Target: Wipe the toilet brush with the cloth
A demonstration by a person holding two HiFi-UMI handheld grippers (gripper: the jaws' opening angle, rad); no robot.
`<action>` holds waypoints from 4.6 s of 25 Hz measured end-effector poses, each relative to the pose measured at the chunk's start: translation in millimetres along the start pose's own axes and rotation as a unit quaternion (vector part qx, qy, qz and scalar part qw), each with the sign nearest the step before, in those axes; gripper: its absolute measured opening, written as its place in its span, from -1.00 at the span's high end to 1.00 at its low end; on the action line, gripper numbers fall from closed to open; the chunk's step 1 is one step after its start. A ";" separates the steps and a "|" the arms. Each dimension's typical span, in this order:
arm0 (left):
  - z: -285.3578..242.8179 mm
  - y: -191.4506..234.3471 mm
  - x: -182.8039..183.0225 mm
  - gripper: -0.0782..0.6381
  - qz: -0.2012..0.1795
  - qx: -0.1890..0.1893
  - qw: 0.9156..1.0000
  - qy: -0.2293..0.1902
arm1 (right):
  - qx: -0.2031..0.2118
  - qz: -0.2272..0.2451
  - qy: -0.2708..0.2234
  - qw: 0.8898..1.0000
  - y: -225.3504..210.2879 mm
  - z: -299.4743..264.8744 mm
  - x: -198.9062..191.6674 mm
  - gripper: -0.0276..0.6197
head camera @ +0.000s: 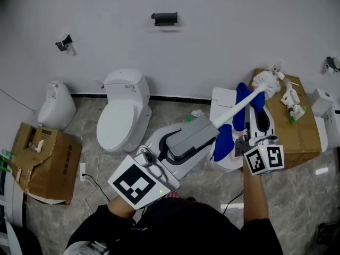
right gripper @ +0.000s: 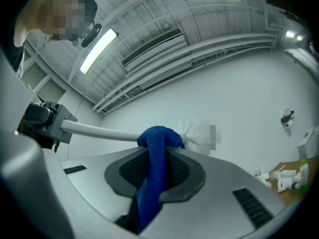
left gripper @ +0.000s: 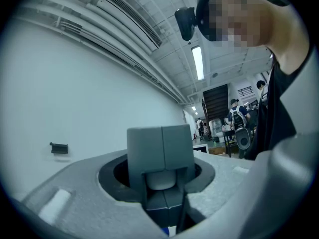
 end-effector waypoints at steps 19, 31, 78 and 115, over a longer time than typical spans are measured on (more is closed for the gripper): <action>1.3 -5.8 2.5 0.28 -0.007 -0.001 1.000 -0.004 | -0.029 -0.022 -0.012 0.999 -12.6 3.6 2.1 0.71; 4.6 -1.1 3.5 0.28 -0.012 0.009 1.000 -0.006 | -0.019 -0.012 0.001 1.000 -1.2 -0.1 -4.2 0.71; 2.4 5.4 0.9 0.28 0.016 -0.001 1.000 -0.015 | 0.190 0.074 0.006 0.979 129.3 -11.5 -12.9 0.71; 3.1 5.7 0.0 0.28 0.014 0.000 1.000 -0.013 | 0.194 0.039 -0.011 0.980 121.6 -6.2 -6.3 0.71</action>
Point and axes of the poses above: the fingertips, and each gripper's own axes: z backward along the fingers, y to its left, x out of its top, the point moved 6 cm from there along z, backward along the fingers, and after that the axes turned 3 degrees about y, right-handed, at the moved point
